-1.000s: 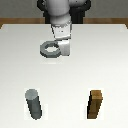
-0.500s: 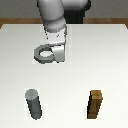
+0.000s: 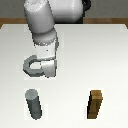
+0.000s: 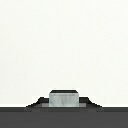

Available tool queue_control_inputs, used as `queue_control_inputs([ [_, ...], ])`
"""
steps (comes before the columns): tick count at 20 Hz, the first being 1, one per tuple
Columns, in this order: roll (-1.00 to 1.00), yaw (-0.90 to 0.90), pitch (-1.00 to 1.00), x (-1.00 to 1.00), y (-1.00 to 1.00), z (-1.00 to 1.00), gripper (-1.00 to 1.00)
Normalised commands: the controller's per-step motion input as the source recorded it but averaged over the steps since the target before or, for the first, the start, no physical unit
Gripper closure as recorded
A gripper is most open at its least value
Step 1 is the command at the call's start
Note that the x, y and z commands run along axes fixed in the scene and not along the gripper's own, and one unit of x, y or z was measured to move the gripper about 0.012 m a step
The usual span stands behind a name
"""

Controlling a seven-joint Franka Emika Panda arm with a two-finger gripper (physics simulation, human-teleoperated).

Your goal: Put the loop with the handle onto the peg.

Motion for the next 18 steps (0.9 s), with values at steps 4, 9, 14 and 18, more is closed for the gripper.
queue_control_inputs([
  [4, 0.00, 0.00, 0.00, 0.00, 0.00, 0.25, 1.00],
  [9, 0.00, 0.00, 0.00, 0.20, 0.00, 0.80, 1.00],
  [14, 0.00, 0.00, 0.00, 0.80, 0.00, 0.00, 1.00],
  [18, 0.00, 0.00, 0.00, 0.75, 0.04, 0.00, 1.00],
])
